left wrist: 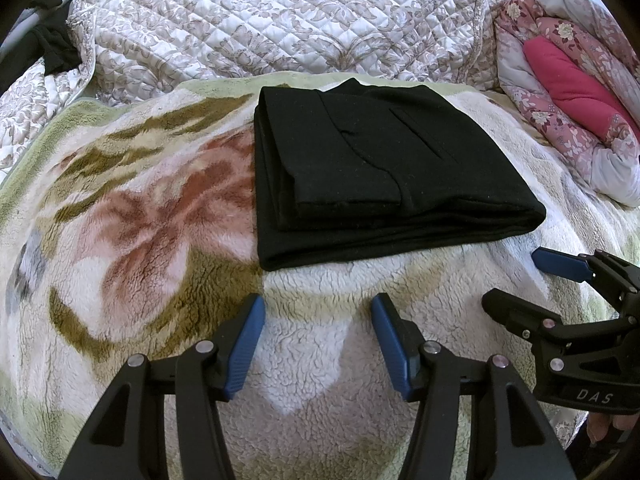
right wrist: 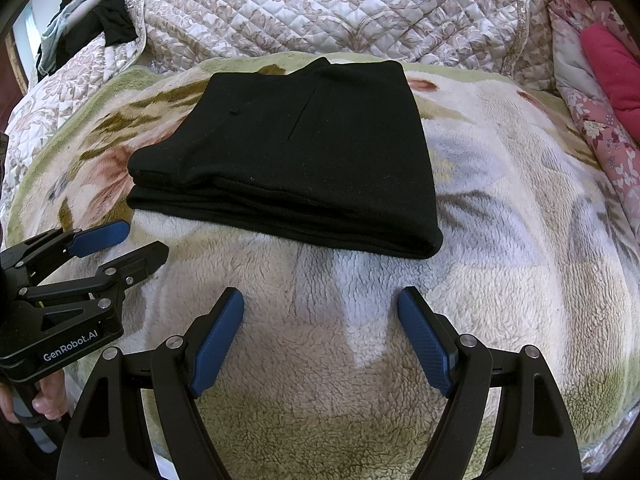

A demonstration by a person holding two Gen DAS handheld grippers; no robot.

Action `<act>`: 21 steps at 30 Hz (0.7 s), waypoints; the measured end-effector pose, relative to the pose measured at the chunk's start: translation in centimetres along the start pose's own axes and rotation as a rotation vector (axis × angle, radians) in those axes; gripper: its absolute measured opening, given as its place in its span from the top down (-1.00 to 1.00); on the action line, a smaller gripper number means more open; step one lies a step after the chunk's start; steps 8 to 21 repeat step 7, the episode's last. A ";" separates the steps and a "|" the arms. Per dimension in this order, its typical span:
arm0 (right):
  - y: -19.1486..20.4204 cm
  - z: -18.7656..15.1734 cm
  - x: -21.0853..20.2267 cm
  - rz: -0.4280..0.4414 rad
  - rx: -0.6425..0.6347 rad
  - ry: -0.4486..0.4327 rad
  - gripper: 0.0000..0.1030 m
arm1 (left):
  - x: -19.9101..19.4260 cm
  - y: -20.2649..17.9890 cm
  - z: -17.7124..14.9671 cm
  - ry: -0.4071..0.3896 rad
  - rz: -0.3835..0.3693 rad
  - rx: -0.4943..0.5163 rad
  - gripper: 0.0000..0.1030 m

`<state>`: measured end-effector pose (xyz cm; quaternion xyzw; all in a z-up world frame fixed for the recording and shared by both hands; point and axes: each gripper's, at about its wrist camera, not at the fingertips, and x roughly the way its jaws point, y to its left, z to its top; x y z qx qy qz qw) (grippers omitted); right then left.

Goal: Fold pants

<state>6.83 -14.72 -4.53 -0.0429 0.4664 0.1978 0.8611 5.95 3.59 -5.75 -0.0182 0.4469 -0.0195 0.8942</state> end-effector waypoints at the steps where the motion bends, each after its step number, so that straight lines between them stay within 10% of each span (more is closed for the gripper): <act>1: 0.0 0.0 0.0 0.000 0.000 0.000 -0.54 | 0.0 0.0 0.0 0.000 0.001 0.001 -0.14; 21: 0.0 0.0 0.0 0.000 -0.001 -0.001 -0.55 | -0.1 0.0 0.0 -0.004 -0.001 -0.001 -0.15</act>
